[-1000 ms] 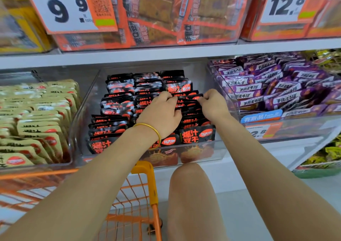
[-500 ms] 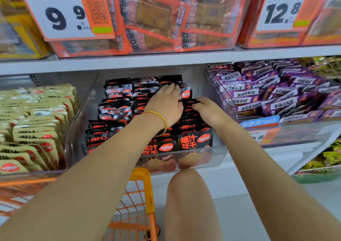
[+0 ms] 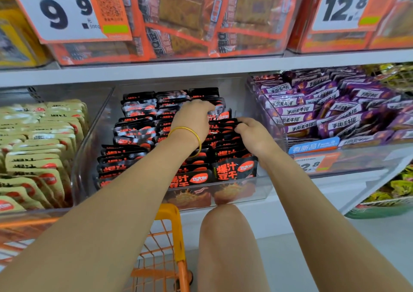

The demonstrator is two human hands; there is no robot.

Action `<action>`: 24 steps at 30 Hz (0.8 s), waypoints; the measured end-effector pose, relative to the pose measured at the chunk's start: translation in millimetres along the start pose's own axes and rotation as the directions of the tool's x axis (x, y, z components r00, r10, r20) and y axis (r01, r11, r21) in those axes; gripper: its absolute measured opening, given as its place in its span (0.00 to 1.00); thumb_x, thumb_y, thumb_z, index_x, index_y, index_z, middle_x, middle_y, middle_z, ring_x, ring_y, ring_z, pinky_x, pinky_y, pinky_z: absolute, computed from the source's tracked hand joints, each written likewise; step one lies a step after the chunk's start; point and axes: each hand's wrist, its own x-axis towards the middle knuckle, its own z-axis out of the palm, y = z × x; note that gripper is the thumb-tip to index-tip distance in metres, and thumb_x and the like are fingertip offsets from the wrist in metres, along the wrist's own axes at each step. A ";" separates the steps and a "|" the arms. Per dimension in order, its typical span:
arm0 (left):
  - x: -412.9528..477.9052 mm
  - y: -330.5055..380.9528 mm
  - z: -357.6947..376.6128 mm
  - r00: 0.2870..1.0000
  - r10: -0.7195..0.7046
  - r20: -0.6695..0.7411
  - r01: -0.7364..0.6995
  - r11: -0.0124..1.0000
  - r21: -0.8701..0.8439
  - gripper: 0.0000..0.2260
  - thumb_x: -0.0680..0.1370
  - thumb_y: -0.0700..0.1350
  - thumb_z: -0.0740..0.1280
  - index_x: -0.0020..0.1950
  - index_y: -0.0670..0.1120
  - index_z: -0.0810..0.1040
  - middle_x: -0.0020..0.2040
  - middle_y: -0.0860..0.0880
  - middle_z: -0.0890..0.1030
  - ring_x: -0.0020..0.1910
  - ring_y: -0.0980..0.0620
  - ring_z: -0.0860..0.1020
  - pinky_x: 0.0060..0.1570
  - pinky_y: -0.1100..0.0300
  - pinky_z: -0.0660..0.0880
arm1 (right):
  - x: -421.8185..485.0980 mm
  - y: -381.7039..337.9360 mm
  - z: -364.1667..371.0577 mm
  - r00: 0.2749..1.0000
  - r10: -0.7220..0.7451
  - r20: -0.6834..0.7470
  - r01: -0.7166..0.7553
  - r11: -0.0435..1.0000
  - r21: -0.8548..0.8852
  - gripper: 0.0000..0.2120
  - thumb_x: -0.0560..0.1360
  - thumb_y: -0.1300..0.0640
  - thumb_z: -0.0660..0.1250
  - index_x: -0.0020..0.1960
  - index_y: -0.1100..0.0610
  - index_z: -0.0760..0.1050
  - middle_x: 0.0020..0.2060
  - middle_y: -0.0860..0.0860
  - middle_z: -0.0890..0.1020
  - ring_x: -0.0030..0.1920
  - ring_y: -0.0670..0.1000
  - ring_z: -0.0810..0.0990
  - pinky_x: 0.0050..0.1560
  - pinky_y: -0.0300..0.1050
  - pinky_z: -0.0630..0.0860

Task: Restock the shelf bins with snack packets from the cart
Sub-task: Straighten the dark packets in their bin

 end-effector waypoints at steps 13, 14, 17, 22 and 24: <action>18.3 23.7 -4.6 0.997 -0.026 0.066 0.008 0.966 0.259 0.17 0.77 0.34 0.59 0.63 0.45 0.76 0.59 0.44 0.78 0.57 0.43 0.76 0.55 0.54 0.73 | -5.2 2.2 0.2 0.997 -0.077 -0.024 0.077 0.997 -0.005 0.16 0.78 0.63 0.55 0.62 0.57 0.74 0.47 0.55 0.78 0.49 0.56 0.78 0.53 0.52 0.77; 18.5 23.6 -3.7 0.997 -0.032 0.067 0.011 0.955 0.296 0.16 0.77 0.35 0.59 0.62 0.45 0.76 0.59 0.44 0.79 0.56 0.42 0.77 0.53 0.54 0.73 | -5.8 1.7 -0.3 0.997 -0.077 -0.023 0.076 0.997 -0.003 0.16 0.78 0.63 0.55 0.61 0.57 0.75 0.46 0.55 0.78 0.50 0.58 0.78 0.54 0.53 0.77; 18.4 20.8 -9.4 0.995 -0.085 0.060 0.059 0.934 0.351 0.14 0.78 0.38 0.60 0.61 0.46 0.77 0.58 0.45 0.78 0.57 0.43 0.76 0.50 0.54 0.72 | -6.0 -0.2 -0.5 0.998 -0.061 -0.001 0.061 0.998 -0.010 0.15 0.78 0.62 0.54 0.58 0.59 0.76 0.45 0.57 0.79 0.51 0.61 0.79 0.53 0.57 0.77; 0.6 11.5 -9.5 0.999 -0.014 0.041 0.008 0.991 0.131 0.20 0.78 0.35 0.57 0.66 0.48 0.73 0.66 0.45 0.74 0.64 0.44 0.72 0.62 0.49 0.71 | -6.5 2.4 -6.2 0.999 0.014 0.040 -0.017 0.997 0.078 0.16 0.79 0.59 0.57 0.66 0.57 0.70 0.53 0.54 0.77 0.56 0.55 0.77 0.61 0.54 0.73; -11.7 7.2 -7.0 0.999 0.037 0.026 -0.041 0.984 0.171 0.19 0.80 0.40 0.54 0.71 0.46 0.67 0.70 0.45 0.69 0.70 0.46 0.65 0.68 0.51 0.64 | -6.7 6.2 -7.8 0.997 0.051 0.062 -0.060 0.988 0.146 0.15 0.78 0.56 0.59 0.63 0.57 0.70 0.55 0.54 0.78 0.57 0.55 0.77 0.63 0.54 0.72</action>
